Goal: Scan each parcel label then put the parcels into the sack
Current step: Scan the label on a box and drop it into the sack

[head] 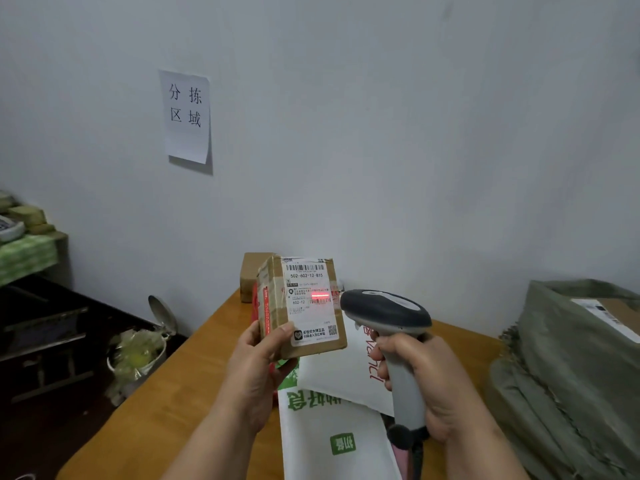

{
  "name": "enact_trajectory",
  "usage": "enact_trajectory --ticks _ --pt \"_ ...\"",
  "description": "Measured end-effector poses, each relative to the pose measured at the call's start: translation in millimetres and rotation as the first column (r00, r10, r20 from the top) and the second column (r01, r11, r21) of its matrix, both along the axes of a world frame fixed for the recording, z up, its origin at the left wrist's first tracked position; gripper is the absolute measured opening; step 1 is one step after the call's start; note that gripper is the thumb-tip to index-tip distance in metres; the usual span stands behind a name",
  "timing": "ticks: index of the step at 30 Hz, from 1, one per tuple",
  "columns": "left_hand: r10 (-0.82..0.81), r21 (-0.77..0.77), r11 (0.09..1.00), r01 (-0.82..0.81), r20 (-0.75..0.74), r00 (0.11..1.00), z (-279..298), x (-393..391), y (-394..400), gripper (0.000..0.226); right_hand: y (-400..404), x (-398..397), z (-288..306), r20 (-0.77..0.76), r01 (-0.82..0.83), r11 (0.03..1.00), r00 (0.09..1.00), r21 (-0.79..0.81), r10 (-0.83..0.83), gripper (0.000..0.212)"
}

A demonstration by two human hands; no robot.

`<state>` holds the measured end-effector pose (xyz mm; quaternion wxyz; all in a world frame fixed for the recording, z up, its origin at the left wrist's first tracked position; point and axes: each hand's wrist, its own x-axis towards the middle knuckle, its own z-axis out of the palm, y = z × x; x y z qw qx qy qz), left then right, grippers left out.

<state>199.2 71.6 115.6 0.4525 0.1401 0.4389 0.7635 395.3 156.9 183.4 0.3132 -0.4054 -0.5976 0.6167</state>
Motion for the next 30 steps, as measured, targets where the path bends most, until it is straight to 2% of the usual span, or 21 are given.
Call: enact_trajectory --ticks 8,20,30 --pt "-0.017 -0.003 1.000 0.016 -0.061 0.998 -4.2 7.6 9.7 0.069 2.6 9.3 1.1 0.061 -0.018 0.999 0.998 0.028 0.016 0.005" --pt "-0.038 -0.010 0.999 0.038 -0.063 0.997 -9.6 6.8 22.0 0.071 4.7 9.4 -3.9 0.065 0.027 1.000 0.998 -0.008 -0.026 0.012" --pt "-0.083 -0.042 0.996 0.080 -0.088 0.993 -13.7 2.5 31.5 0.061 3.5 10.8 -10.3 0.074 0.072 0.997 0.995 0.001 -0.072 0.015"
